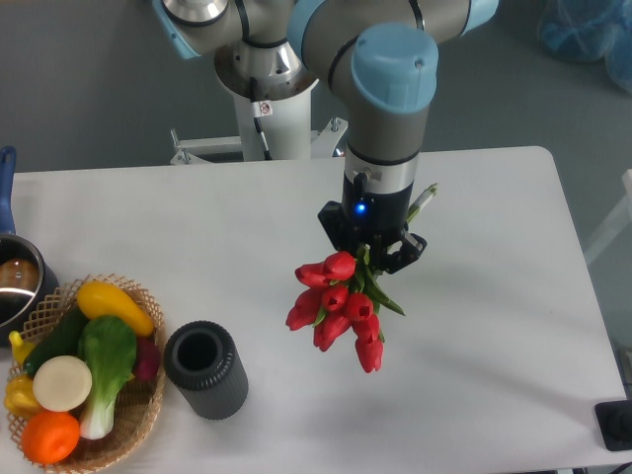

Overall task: Insert the flowers into the vase
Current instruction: 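Carry the red tulip bunch in the gripper toward the black vase, then lower the tulip stems down into the black vase opening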

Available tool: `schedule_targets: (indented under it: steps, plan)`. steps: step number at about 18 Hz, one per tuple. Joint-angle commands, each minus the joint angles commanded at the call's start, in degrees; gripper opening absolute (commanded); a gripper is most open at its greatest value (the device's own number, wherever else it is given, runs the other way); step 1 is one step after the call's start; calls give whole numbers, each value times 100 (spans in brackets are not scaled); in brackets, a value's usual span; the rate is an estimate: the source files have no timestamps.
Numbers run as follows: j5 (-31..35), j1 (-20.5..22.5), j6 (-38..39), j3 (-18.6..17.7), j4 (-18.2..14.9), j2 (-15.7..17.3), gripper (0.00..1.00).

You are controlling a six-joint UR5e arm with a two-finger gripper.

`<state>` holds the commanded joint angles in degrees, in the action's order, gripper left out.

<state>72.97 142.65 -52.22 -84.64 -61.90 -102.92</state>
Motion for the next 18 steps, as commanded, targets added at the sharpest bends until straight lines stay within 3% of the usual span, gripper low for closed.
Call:
schedule_targets:
  steps: [6, 9, 14, 18]
  plan:
    - [-1574, -35, 826, -62, 1310, -114, 0]
    - [-2739, -79, 854, -44, 1548, -298, 0]
    - [-3017, -158, 950, -26, 1584, -378, 0]
    - [-4377, -36, 977, -61, 1637, -457, 3]
